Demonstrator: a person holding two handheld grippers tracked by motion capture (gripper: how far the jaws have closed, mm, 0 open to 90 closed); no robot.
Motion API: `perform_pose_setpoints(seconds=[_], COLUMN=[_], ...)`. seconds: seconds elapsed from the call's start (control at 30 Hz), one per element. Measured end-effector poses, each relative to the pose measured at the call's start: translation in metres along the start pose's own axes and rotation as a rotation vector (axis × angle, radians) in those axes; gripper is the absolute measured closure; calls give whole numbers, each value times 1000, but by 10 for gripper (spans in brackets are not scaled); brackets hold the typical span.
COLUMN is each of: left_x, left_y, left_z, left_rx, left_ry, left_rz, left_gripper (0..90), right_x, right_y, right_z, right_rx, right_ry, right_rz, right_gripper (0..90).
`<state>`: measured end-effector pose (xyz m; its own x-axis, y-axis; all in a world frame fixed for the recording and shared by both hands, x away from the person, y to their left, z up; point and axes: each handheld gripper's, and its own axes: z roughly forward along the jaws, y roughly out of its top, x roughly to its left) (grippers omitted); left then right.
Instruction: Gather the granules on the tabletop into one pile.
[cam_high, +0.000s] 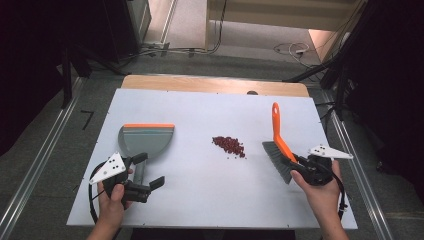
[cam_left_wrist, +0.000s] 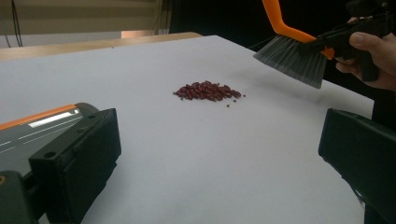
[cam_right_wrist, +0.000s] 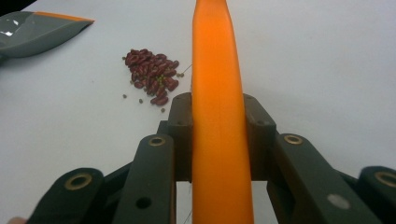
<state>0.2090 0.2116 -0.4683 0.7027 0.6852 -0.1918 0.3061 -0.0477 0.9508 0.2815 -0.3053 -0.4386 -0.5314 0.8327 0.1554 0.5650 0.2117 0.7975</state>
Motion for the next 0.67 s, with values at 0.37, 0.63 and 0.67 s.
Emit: perform_pose_setpoints(seconds=[0.37,0.63,0.67], left_x=[0,-1,-1], left_y=[-1,-1,-1], left_z=[-1,0,0], left_rx=[-7,-9,-8], left_ry=[6,7,7], left_rz=[5,7,9], left_gripper=[3,3,3], right_x=[-16,-27,-27], right_y=[-21,-25,-25], right_z=[-20,-22,-22], right_rx=[-19,-22,-22], right_ry=[7,-6,-3], right_rz=[3,36,35], right_gripper=[685,684,684])
